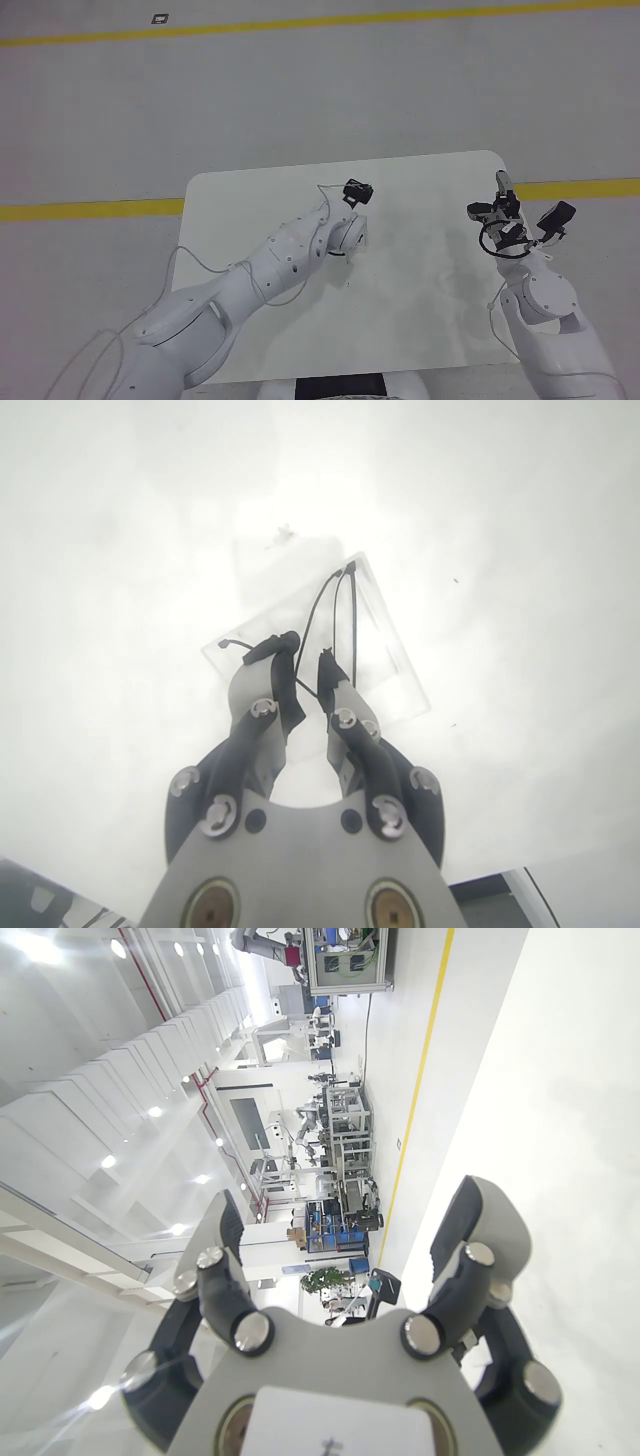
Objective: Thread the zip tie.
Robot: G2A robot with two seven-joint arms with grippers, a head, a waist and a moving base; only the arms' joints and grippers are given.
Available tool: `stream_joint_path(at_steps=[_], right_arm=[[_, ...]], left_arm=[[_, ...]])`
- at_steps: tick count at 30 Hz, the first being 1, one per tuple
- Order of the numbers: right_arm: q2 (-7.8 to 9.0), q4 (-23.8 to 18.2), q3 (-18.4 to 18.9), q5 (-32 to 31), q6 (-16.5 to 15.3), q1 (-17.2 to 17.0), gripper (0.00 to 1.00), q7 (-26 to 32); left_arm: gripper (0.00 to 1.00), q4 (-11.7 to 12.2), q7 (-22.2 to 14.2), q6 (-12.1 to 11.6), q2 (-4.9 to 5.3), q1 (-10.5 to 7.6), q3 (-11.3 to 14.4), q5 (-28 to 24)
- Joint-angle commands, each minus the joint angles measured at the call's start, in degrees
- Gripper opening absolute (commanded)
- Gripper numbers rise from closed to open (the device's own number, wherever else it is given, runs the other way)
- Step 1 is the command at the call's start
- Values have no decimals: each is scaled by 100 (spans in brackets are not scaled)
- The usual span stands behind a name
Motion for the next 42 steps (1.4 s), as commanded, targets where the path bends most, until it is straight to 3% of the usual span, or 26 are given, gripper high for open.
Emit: stream_joint_path(at_steps=[1,10,19,35,42], right_arm=[[0,0,0,0,0,0,100,0],[0,0,0,0,0,0,100,0],[0,0,0,0,0,0,100,0],[0,0,0,0,0,0,100,0],[0,0,0,0,0,0,100,0]], left_arm=[[13,-2,-83,-2,-4,6,-1,24],[18,-34,-277,-54,4,76,-44,99],[19,-67,-102,-143,2,95,-128,211],[21,414,58,-266,-223,17,10,441],[15,631,83,-358,-315,-26,-6,387]])
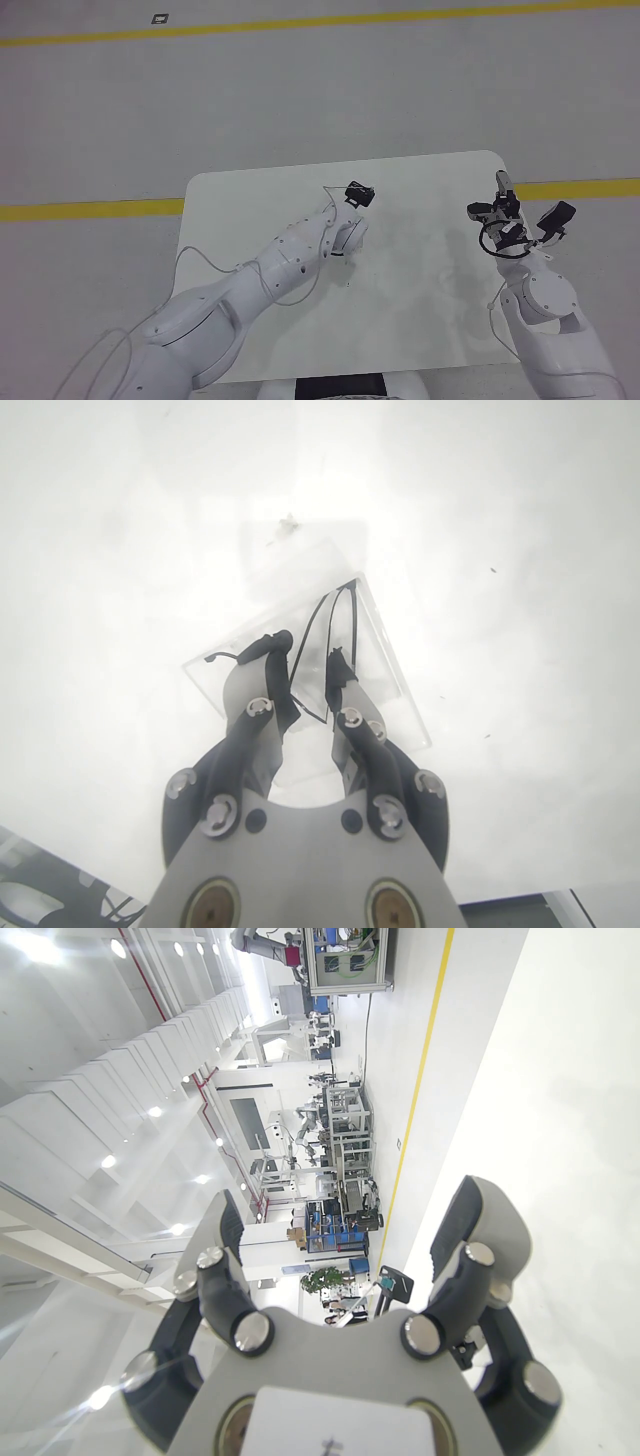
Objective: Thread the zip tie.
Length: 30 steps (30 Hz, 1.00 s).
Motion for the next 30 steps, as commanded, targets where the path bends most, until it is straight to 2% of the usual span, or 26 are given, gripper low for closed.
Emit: stream_joint_path(at_steps=[1,6,11,17,23,25,30], right_arm=[[0,0,0,0,0,0,100,0],[0,0,0,0,0,0,100,0],[0,0,0,0,0,0,100,0],[0,0,0,0,0,0,100,0],[0,0,0,0,0,0,100,0],[0,0,0,0,0,0,100,0],[0,0,0,0,0,0,100,0]], left_arm=[[13,58,2,-20,-25,-12,-3,-13],[0,190,13,-56,-87,-38,-10,-36],[0,249,35,-75,-127,-48,-28,-45],[0,108,12,-56,-123,-36,-86,-1],[0,-96,-21,-6,-40,34,-173,180],[33,-118,-32,5,-21,53,-189,239],[35,-165,-52,9,-1,96,-206,377]])
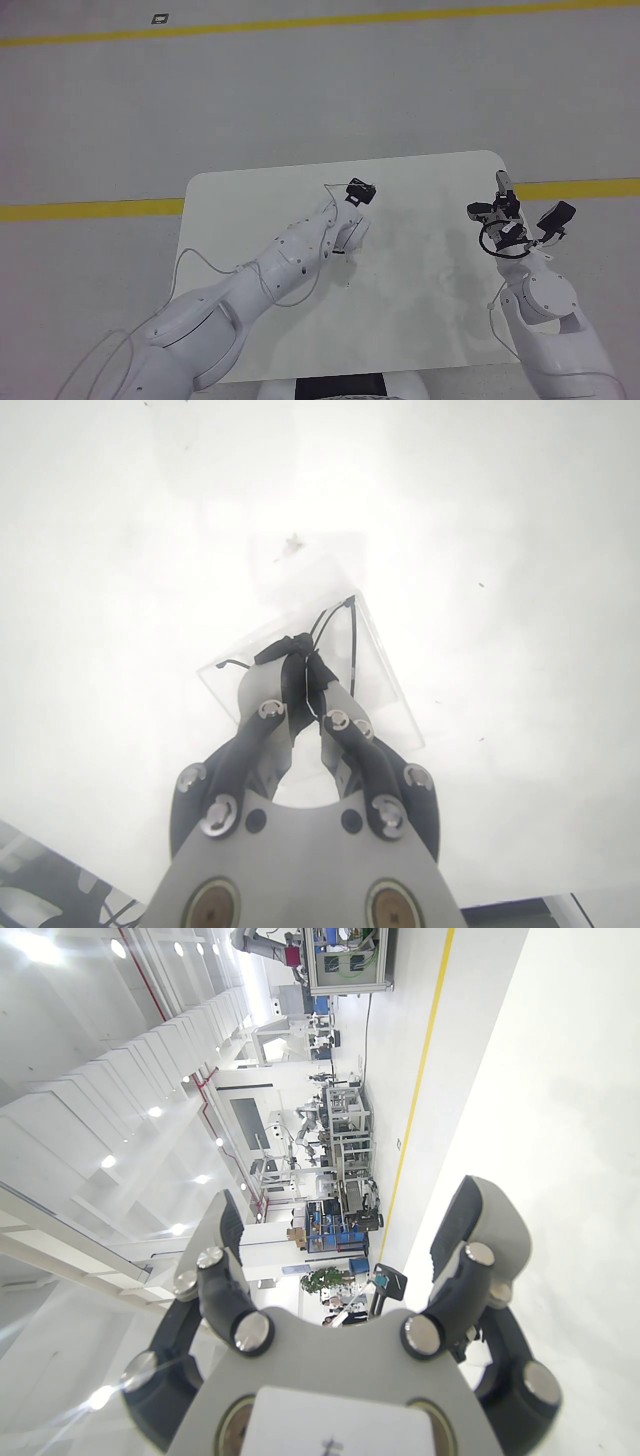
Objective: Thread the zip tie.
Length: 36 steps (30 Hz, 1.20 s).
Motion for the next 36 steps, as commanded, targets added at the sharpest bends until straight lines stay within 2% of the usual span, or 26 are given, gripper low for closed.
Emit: stream_joint_path(at_steps=[1,5,8,15,19,23,25,31,33,36], right_arm=[[0,0,0,0,0,0,100,0],[0,0,0,0,0,0,100,0],[0,0,0,0,0,0,100,0],[0,0,0,0,0,0,100,0],[0,0,0,0,0,0,100,0],[0,0,0,0,0,0,100,0],[0,0,0,0,0,0,100,0],[0,0,0,0,0,0,100,0],[0,0,0,0,0,0,100,0],[0,0,0,0,0,0,100,0]], left_arm=[[35,-6,-15,-7,0,15,-6,28],[35,45,-42,-42,-13,31,-24,37],[29,107,-37,-84,-30,34,-45,9],[23,258,-32,-199,-80,16,-97,-107],[15,320,-20,-218,-109,4,-104,-120],[2,359,-3,-240,-134,-1,-112,-126],[0,369,-2,-247,-142,0,-116,-125],[3,369,15,-243,-156,4,-138,-93],[13,356,34,-237,-156,4,-152,-73],[20,333,53,-250,-153,8,-178,-57]])
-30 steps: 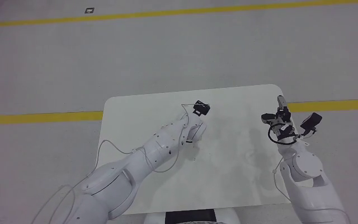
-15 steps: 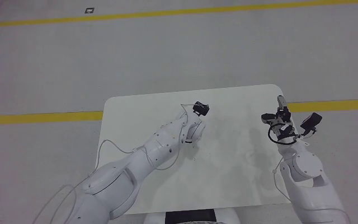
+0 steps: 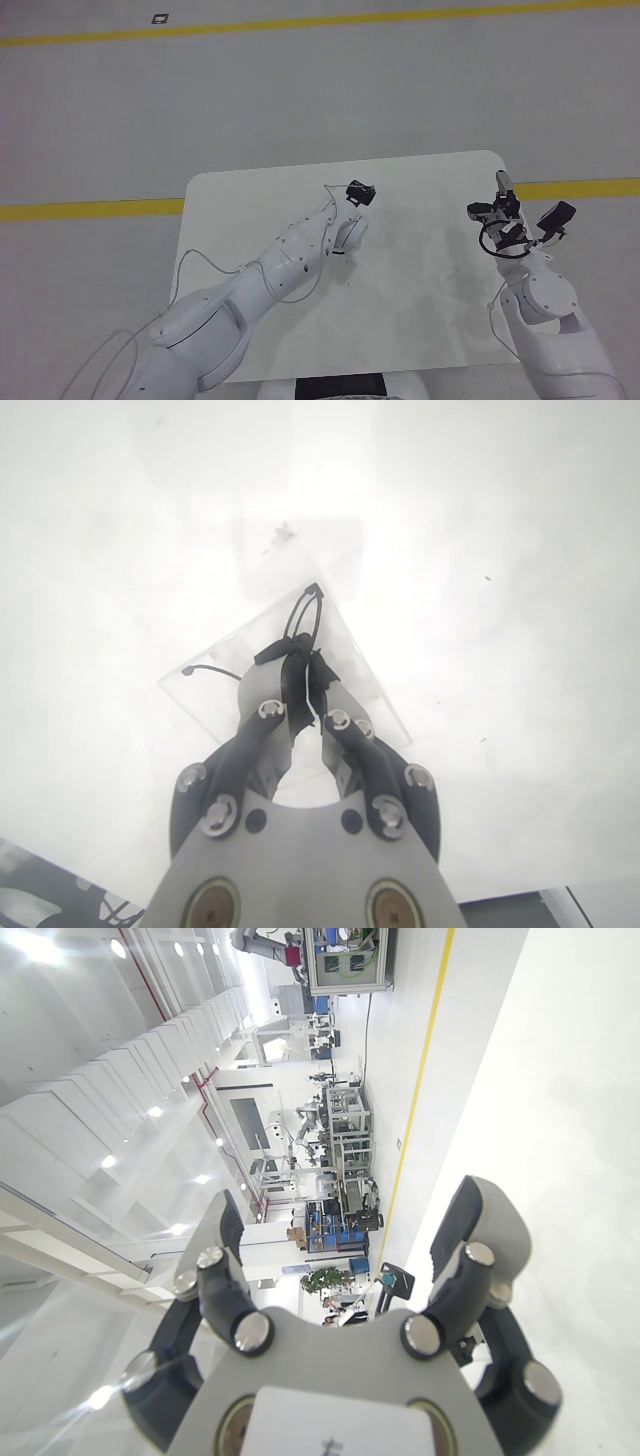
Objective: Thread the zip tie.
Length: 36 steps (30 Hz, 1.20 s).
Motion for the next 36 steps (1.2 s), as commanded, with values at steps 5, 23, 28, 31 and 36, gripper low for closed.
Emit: stream_joint_path(at_steps=[5,23,28,31,36], right_arm=[[0,0,0,0,0,0,100,0],[0,0,0,0,0,0,100,0],[0,0,0,0,0,0,100,0],[0,0,0,0,0,0,100,0],[0,0,0,0,0,0,100,0]], left_arm=[[23,2,9,-58,13,9,-66,-2],[21,309,35,-444,-24,-42,-262,-402],[11,384,47,-490,-49,-64,-265,-455],[1,420,52,-509,-61,-73,-262,-473],[1,417,55,-517,-75,-80,-259,-492]])
